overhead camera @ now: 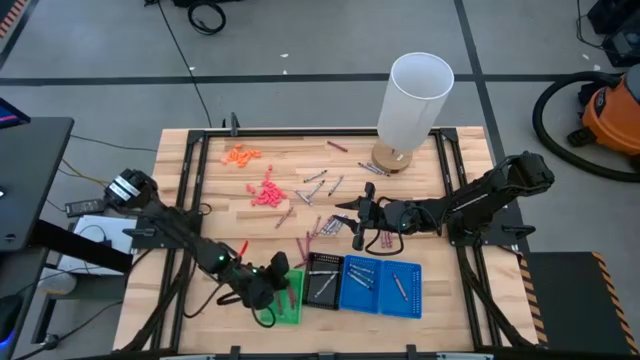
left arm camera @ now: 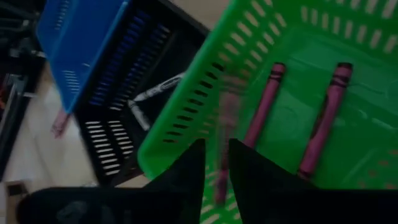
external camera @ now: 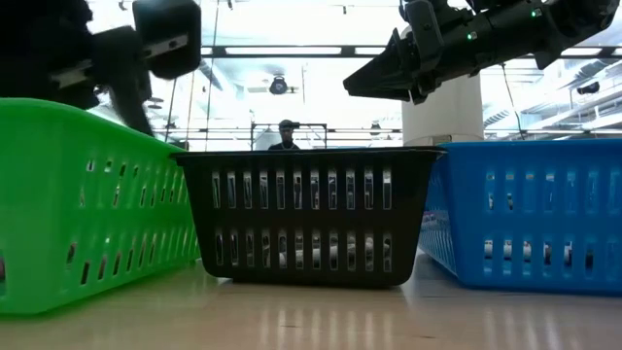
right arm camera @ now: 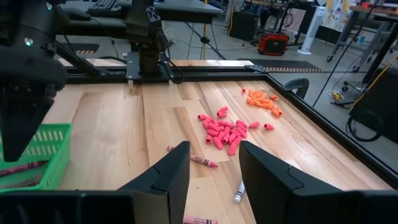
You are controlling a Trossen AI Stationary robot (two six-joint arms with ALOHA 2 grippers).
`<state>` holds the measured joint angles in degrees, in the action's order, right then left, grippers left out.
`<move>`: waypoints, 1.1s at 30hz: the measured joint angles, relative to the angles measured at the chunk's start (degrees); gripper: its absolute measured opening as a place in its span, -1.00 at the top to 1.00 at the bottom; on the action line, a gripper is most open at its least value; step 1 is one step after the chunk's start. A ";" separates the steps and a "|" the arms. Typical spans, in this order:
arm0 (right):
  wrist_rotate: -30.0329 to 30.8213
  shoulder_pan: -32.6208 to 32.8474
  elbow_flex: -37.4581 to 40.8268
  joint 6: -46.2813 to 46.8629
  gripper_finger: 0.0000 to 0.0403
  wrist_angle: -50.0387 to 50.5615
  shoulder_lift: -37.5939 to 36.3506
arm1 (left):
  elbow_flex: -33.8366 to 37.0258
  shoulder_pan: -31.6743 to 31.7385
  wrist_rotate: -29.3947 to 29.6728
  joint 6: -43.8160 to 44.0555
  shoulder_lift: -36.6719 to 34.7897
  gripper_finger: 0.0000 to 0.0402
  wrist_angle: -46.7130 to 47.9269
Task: Sort crayons
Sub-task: Put the red crayon into the green bin, then put the pink crayon into the right blue bin
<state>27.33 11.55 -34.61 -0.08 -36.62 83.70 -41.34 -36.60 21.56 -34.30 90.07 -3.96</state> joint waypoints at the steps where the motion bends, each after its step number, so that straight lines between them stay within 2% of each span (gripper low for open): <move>1: 0.00 0.00 0.00 0.02 0.27 0.00 0.00 | 0.00 0.02 0.37 0.00 -0.55 0.54 -0.03; 6: 0.00 0.00 0.00 0.02 0.27 -0.02 0.00 | 0.00 1.07 1.72 1.68 -3.40 0.42 0.03; 11: -0.42 0.03 0.00 0.04 0.27 -0.15 0.00 | 0.00 6.81 3.47 8.46 -7.51 0.42 3.57; 19: -1.09 0.11 0.00 0.07 0.27 -0.17 0.00 | 1.41 15.31 0.80 12.68 -8.56 0.42 7.64; 24: -1.51 0.11 0.00 0.02 0.27 -0.62 0.02 | 4.55 21.76 0.72 22.81 -8.45 0.42 8.00; 33: -1.51 0.12 0.00 -0.04 0.27 -1.31 0.02 | 5.03 31.75 -0.46 46.57 -7.50 0.41 8.77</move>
<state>25.82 11.67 -34.61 -0.12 -37.93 83.72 -36.32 -4.85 21.10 12.26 82.58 4.80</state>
